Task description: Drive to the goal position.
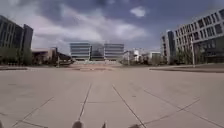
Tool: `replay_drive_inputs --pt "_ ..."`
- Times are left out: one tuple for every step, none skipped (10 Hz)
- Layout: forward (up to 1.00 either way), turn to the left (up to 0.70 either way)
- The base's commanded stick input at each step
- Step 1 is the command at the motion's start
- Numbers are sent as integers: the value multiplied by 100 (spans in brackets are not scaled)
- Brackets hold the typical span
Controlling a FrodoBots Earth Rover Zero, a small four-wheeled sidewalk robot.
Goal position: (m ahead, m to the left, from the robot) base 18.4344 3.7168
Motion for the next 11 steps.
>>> replay_drive_inputs --pt "70 -1" --pt "70 -1" --pt "70 -1" --pt "70 -6" --pt "70 -13" --pt "70 -8" --pt "70 -3" --pt "70 -1" --pt "70 -1" --pt "70 -1" --pt "70 -1"
